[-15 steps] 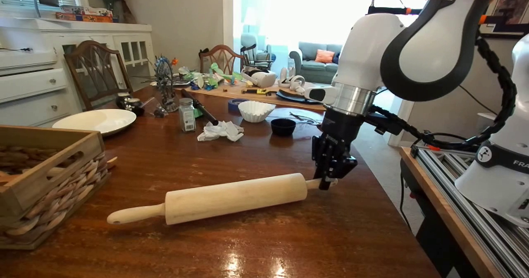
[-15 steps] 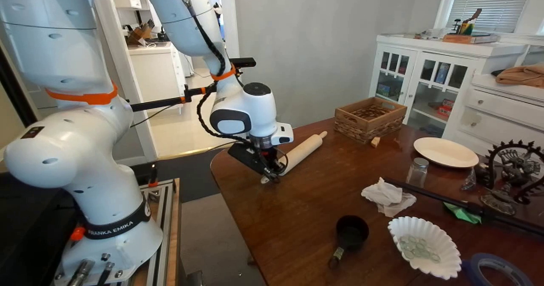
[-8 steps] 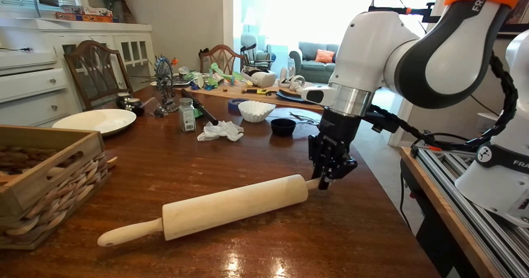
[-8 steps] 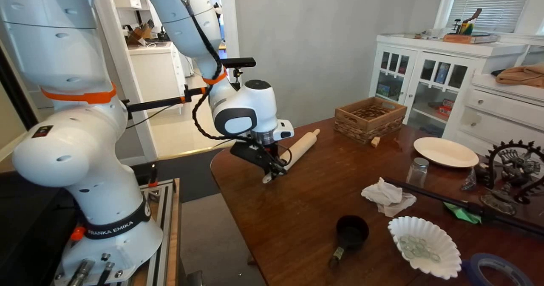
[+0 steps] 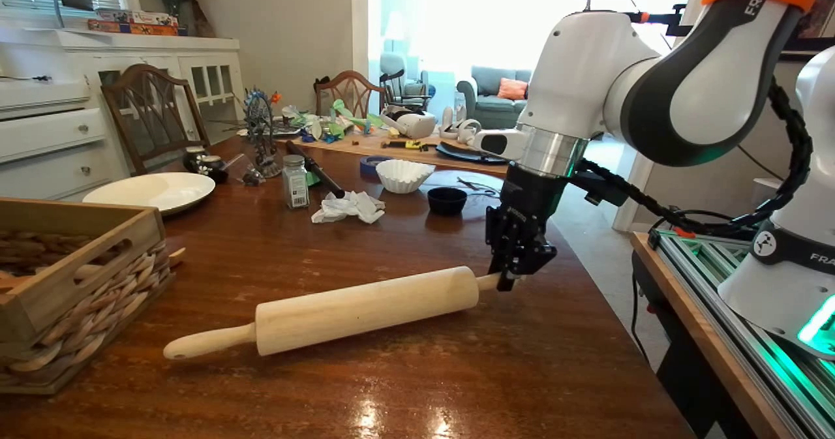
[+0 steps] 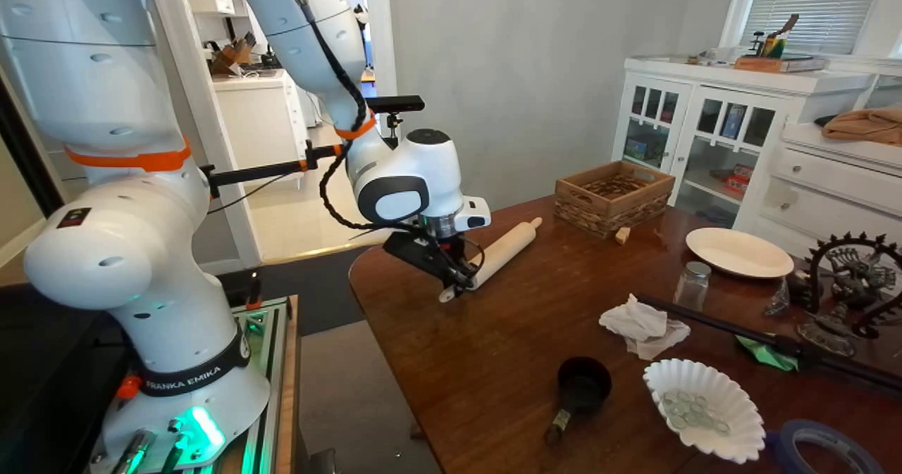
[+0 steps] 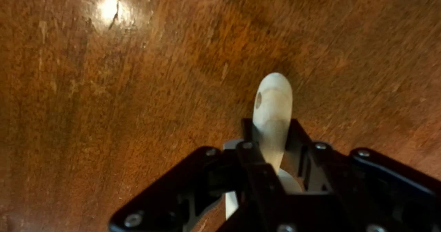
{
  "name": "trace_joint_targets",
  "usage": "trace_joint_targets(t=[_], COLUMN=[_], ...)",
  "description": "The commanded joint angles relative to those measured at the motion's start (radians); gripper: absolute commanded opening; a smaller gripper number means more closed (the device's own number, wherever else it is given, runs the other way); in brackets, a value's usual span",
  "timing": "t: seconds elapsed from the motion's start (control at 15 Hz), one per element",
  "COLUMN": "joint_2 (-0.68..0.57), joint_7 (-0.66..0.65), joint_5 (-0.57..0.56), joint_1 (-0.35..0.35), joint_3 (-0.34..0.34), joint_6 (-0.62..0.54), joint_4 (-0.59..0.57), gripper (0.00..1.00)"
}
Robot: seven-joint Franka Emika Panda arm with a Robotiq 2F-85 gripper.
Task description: Move the rolling pin back and forth.
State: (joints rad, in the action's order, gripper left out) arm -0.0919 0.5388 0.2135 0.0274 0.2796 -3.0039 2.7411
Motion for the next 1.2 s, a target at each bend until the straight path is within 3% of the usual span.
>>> trace_joint_targets(t=[0.0, 0.2, 0.73, 0.8, 0.87, 1.13], joint_2=[0.032, 0.032, 0.012, 0.012, 0.016, 0.054], joint_7=[-0.061, -0.054, -0.086, -0.092, -0.082, -0.122], joint_5=[0.002, 0.087, 0.095, 0.102, 0.122, 0.115], joint_1=[-0.006, 0.02, 0.021, 0.02, 0.023, 0.009], joint_3=[-0.03, -0.012, -0.051, -0.051, -0.041, -0.046], joint_6=[-0.007, -0.026, -0.056, -0.058, -0.049, -0.049], joint_4=[0.013, 0.015, 0.008, 0.008, 0.008, 0.019], gripper=[0.07, 0.07, 0.07, 0.37, 0.53, 0.81])
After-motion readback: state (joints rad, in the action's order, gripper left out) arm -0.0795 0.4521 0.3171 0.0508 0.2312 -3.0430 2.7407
